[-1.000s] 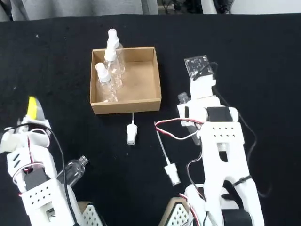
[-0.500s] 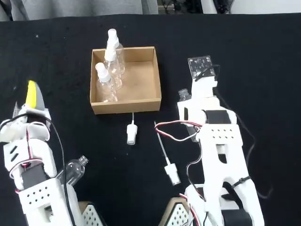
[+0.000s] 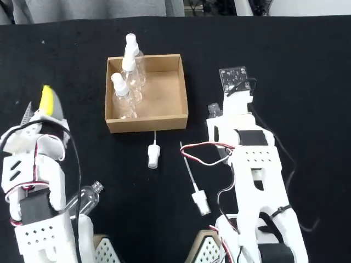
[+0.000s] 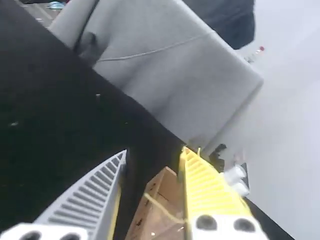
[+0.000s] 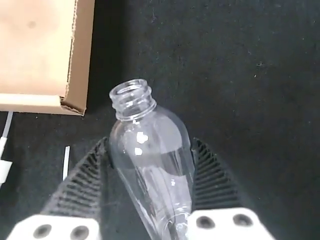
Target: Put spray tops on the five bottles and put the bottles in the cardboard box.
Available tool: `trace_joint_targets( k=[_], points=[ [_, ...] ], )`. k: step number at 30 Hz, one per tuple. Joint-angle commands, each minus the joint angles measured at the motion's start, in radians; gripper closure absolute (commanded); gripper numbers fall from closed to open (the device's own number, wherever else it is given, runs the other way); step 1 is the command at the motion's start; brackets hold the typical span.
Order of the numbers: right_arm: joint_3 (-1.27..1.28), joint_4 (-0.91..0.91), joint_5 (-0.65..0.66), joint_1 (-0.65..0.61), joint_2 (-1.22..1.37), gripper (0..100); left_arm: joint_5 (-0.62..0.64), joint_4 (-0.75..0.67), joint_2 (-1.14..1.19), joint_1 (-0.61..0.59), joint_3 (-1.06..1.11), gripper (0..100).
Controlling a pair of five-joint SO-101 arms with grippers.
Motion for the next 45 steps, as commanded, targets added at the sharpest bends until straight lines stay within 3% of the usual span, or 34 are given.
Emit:
trace_joint_targets(
  k=[1, 5, 16, 26, 38, 45],
  points=[
    [-0.004, -0.028, -0.006, 0.028, -0.054, 94.2, -0.012, 0.034, -0.015, 0.067, -0.119, 89],
    [-0.004, -0.028, -0.006, 0.028, -0.054, 94.2, -0.044, 0.081, -0.014, 0.107, -0.160, 97],
    [-0.004, -0.028, -0.006, 0.028, -0.051, 94.2, -0.249, 0.350, -0.014, 0.278, -0.216, 96],
    [-0.004, -0.028, -0.006, 0.028, -0.050, 94.2, -0.473, 0.470, -0.005, 0.371, -0.203, 96],
    [-0.004, -0.028, -0.006, 0.028, -0.048, 94.2, -0.482, 0.473, 0.020, 0.381, -0.176, 96],
    [-0.004, -0.028, -0.006, 0.028, -0.048, 94.2, -0.482, 0.474, 0.226, 0.501, -0.185, 96]
  ],
)
